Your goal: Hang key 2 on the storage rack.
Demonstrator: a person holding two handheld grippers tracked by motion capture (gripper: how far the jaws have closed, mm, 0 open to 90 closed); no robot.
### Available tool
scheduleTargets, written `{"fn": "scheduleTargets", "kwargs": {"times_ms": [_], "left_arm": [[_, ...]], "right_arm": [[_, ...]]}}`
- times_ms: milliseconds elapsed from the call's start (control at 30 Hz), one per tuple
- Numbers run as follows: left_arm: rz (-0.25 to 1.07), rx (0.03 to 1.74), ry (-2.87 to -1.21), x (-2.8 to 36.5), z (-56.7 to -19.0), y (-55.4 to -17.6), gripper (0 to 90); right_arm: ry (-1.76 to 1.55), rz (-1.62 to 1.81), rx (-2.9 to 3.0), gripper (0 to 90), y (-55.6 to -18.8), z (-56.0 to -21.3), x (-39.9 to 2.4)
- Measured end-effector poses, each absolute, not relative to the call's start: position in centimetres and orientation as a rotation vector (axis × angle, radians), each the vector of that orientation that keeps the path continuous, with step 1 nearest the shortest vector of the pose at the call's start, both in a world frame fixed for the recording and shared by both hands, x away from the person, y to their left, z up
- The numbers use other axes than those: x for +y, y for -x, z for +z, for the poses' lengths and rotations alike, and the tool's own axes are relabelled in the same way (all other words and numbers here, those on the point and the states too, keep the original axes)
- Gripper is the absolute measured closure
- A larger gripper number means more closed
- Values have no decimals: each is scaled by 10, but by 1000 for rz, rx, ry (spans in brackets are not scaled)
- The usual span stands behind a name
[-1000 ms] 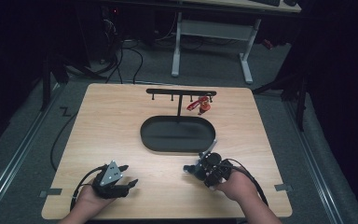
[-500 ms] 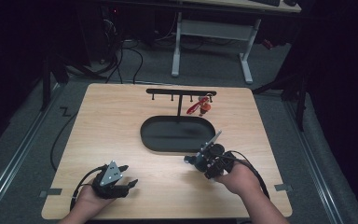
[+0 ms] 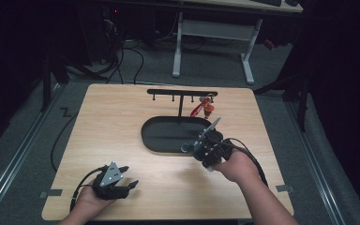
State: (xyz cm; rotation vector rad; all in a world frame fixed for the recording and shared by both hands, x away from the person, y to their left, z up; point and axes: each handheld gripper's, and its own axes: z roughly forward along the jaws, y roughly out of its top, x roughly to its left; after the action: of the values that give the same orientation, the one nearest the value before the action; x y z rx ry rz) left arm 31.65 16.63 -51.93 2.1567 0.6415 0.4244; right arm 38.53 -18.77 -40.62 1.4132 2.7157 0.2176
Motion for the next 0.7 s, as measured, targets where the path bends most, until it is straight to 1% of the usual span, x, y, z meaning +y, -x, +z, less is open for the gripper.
{"fn": "scheduleTargets", "kwargs": {"times_ms": [367, 700], "left_arm": [[419, 638, -2161, 166, -519, -317, 362], [413, 644, -2164, 167, -519, -316, 362]], "right_arm": [[-1440, 249, 2679, 461, -411, -381, -185], [-1536, 259, 2632, 463, -431, -361, -187]]}}
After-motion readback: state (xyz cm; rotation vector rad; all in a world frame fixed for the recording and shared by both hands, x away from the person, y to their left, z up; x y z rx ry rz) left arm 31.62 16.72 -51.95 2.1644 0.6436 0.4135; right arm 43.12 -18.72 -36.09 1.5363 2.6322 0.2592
